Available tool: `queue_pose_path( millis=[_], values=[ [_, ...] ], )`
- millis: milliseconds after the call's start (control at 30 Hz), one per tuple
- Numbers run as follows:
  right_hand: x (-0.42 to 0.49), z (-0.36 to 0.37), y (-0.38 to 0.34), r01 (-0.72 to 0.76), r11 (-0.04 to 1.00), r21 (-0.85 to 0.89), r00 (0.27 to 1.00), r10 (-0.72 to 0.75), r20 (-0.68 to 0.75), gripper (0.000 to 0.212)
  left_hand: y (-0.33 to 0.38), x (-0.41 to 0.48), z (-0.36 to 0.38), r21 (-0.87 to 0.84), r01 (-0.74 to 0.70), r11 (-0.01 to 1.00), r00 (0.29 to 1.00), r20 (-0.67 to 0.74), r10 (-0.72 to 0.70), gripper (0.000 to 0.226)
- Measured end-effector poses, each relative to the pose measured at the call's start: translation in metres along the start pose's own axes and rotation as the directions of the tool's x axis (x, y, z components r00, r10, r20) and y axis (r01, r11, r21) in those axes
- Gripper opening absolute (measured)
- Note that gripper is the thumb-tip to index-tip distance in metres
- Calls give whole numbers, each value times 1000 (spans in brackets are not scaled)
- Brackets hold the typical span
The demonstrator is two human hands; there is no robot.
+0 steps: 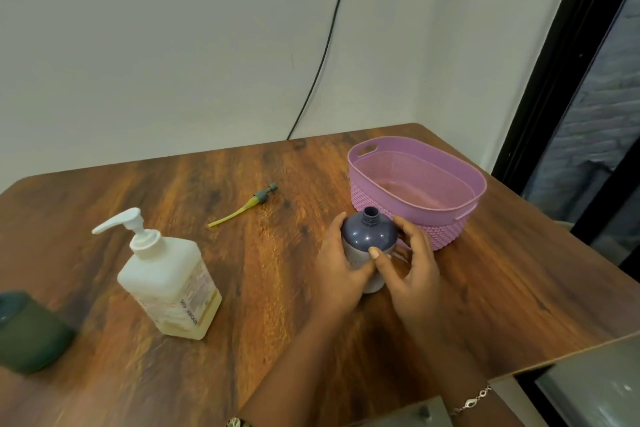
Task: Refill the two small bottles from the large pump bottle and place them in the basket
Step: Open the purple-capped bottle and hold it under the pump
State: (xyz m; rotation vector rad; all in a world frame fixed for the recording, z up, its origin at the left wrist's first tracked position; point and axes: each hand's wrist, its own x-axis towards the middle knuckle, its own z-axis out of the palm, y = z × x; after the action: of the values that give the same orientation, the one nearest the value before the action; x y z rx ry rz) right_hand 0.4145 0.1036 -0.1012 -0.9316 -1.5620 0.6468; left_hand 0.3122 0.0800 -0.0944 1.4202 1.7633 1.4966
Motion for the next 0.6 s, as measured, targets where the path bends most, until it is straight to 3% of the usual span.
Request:
queue_pose_path(
  millis=[67,167,300,433,600],
  values=[
    [-5,5,-9,-32,998,49,998,29,62,56,1,-5,-12,-1,-4,1000,1000,-17,4,81],
    [-17,17,-22,-193,970,146,965,161,208,70,1,-13,-33,19,-26,999,999,-26,27,86],
    [-26,34,-41,-345,908,239,924,284,256,76,-3,-27,-59,65,-82,994,995,-52,86,76],
    [-34,52,-59,-363,911,194,918,314,243,75,-5,-38,-92,129,-112,985,993,-29,117,77],
    [-44,68,-77,-266,939,219,952,220,212,67,12,-43,-145,432,-268,861,963,123,238,82]
  ],
)
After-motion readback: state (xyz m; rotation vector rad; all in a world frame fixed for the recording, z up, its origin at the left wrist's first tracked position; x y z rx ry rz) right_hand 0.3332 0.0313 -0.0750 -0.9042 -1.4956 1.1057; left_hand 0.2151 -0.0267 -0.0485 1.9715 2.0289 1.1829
